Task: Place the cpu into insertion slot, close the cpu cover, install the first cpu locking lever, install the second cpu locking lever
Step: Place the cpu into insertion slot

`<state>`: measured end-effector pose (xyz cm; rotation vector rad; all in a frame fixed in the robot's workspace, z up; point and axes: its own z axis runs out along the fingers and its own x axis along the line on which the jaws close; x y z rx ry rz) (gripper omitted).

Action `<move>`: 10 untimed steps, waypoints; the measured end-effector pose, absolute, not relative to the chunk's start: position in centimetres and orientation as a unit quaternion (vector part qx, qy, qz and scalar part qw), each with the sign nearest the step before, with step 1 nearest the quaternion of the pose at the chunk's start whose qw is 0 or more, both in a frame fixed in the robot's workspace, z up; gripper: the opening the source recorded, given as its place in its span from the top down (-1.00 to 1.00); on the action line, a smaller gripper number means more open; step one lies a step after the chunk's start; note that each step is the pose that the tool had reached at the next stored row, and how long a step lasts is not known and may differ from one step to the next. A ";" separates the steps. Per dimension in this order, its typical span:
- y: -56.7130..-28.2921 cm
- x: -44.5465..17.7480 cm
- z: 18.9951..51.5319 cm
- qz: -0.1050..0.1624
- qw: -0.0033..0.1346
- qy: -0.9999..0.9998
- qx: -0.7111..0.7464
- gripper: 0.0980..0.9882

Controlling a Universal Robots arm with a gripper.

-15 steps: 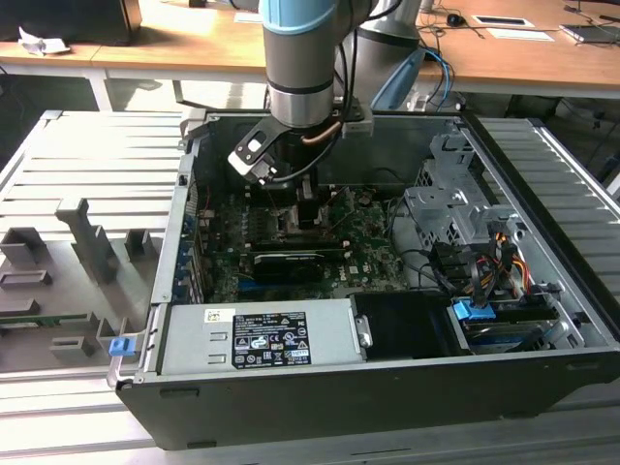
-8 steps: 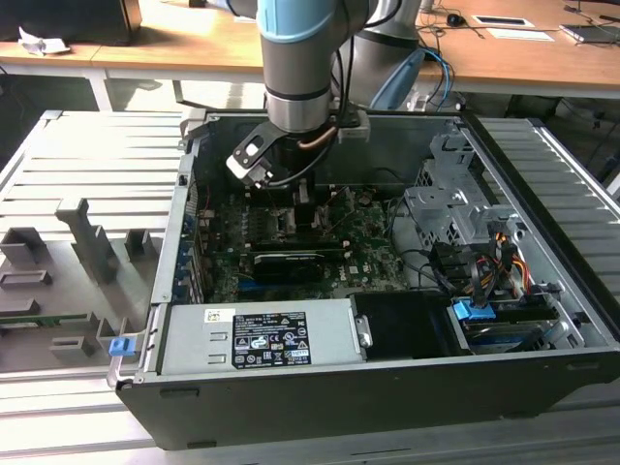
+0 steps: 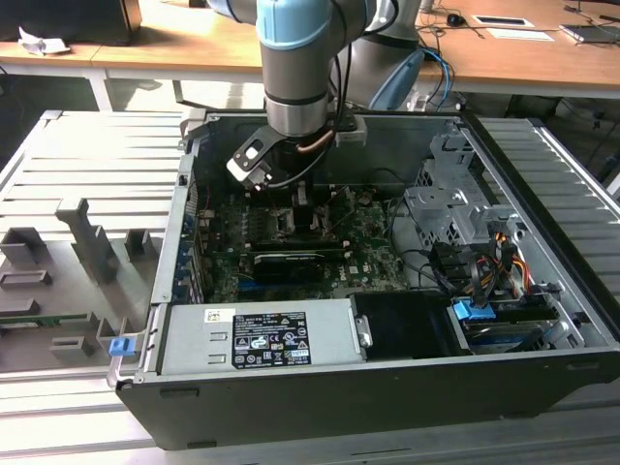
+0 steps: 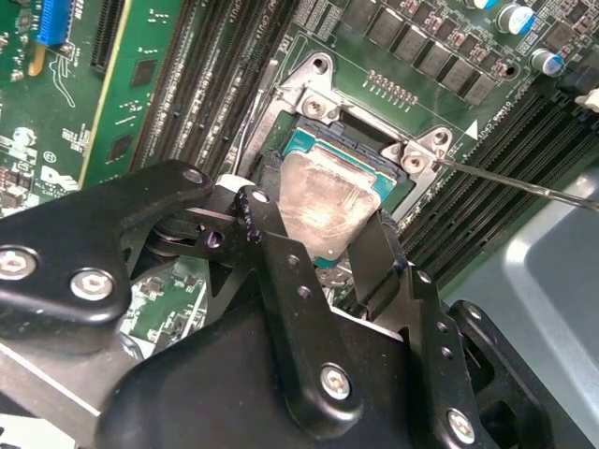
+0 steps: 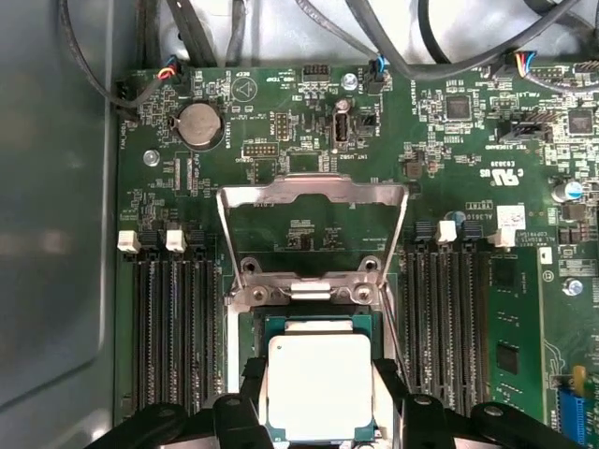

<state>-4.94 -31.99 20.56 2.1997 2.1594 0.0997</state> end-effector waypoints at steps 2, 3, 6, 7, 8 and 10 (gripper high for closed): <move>-31.9 -4.9 20.5 0.032 0.029 0.700 0.713 0.03; -31.9 -4.9 20.4 0.032 0.029 0.700 0.713 0.03; -31.8 -4.9 20.2 0.032 0.029 0.700 0.713 0.03; -31.8 -4.9 20.2 0.032 0.029 0.700 0.713 0.03; -31.7 -4.9 20.1 0.032 0.029 0.700 0.713 0.03; -31.7 -4.9 20.0 0.032 0.029 0.700 0.713 0.03</move>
